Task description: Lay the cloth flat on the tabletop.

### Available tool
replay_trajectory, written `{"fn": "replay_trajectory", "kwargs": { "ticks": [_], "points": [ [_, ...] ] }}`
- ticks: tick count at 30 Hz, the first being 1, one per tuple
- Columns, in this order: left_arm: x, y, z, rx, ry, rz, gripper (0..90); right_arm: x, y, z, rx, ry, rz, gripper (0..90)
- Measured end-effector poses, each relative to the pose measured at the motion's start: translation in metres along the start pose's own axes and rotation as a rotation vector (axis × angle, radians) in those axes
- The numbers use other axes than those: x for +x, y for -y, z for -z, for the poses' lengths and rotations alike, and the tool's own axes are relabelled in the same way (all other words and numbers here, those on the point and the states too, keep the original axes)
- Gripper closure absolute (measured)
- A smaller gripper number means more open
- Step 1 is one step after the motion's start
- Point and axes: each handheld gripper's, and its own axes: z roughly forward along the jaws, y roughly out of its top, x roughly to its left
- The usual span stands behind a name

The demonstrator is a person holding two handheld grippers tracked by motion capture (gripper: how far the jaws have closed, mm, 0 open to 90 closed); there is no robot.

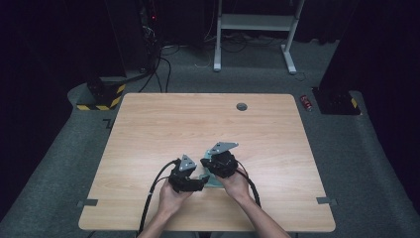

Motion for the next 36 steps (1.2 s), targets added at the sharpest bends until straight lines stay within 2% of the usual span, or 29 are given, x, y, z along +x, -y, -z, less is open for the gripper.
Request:
{"fn": "replay_trajectory", "kwargs": {
  "ticks": [2, 4, 12, 15, 18, 21, 25, 29, 32, 34, 36],
  "points": [
    [0.0, -0.004, -0.001, -0.002, 0.001, 0.003, 37.9, 0.0, 0.0, 0.0, -0.008, -0.008, 0.0, 90.0],
    [0.001, -0.01, -0.004, 0.001, 0.013, 0.018, 47.3, 0.0, -0.001, 0.003, -0.023, -0.016, -0.002, 90.0],
    [0.0, -0.022, -0.009, -0.008, 0.017, -0.004, 78.4, -0.008, -0.001, 0.009, -0.059, -0.005, -0.034, 89.5],
    [0.0, -0.026, -0.01, -0.006, 0.01, -0.015, 86.1, -0.009, 0.0, 0.012, -0.075, -0.006, -0.04, 81.7],
    [0.002, -0.03, -0.011, -0.014, 0.004, -0.015, 87.6, -0.011, 0.003, 0.019, -0.098, 0.01, -0.058, 70.8],
    [0.006, -0.033, -0.011, -0.019, -0.012, -0.006, 87.7, -0.014, 0.013, 0.029, -0.114, 0.049, -0.068, 62.8],
    [0.014, -0.04, -0.009, -0.041, -0.051, 0.019, 87.7, -0.015, 0.033, 0.038, -0.09, 0.093, -0.056, 59.4],
    [0.028, -0.044, -0.012, -0.047, -0.082, 0.07, 87.5, -0.012, 0.052, 0.041, -0.043, 0.116, -0.051, 59.4],
    [0.032, -0.046, -0.015, -0.036, -0.09, 0.07, 87.3, -0.01, 0.06, 0.04, -0.025, 0.098, -0.061, 60.0],
    [0.031, -0.046, -0.018, -0.026, -0.122, 0.05, 87.4, -0.007, 0.062, 0.041, -0.032, 0.094, -0.056, 58.1],
    [0.035, -0.047, -0.019, -0.022, -0.134, 0.06, 87.4, -0.003, 0.063, 0.044, -0.062, 0.094, -0.051, 56.1]
  ]
}}
